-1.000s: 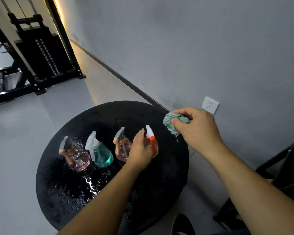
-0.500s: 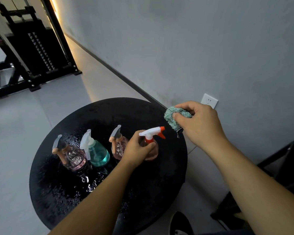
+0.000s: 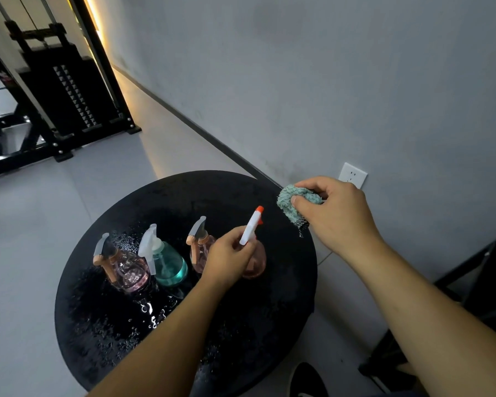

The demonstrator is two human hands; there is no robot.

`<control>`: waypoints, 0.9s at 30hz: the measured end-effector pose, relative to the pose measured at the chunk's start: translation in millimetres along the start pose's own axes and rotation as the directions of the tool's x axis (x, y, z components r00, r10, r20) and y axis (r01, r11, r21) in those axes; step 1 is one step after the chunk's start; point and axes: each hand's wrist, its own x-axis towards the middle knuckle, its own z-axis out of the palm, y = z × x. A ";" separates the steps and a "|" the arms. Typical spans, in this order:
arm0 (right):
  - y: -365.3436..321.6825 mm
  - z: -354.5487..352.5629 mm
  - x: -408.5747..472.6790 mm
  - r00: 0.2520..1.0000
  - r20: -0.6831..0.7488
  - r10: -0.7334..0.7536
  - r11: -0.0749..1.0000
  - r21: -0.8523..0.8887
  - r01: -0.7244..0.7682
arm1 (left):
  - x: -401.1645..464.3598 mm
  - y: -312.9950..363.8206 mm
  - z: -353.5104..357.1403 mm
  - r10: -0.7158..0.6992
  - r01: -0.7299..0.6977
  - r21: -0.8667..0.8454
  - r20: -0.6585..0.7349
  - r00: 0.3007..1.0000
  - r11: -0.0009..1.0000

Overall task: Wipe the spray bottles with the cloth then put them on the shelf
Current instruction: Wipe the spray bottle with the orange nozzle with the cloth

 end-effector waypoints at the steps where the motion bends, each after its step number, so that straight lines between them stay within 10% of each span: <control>1: -0.3 -0.3 0.0 1.000 -0.002 0.001 1.000 0.002 -0.001 | -0.3 1.3 0.0 -0.006 0.006 0.019 0.002 1.000 1.000; 11: -8.8 -6.4 1.2 1.000 -0.027 0.003 0.999 0.039 -0.002 | -5.3 38.5 -32.9 -0.033 0.031 -0.019 -0.082 0.996 0.999; 27: -74.0 32.9 0.0 0.998 0.007 -0.055 0.982 0.184 0.053 | -57.6 111.1 -151.2 -0.087 -0.002 -0.538 -0.140 0.986 0.843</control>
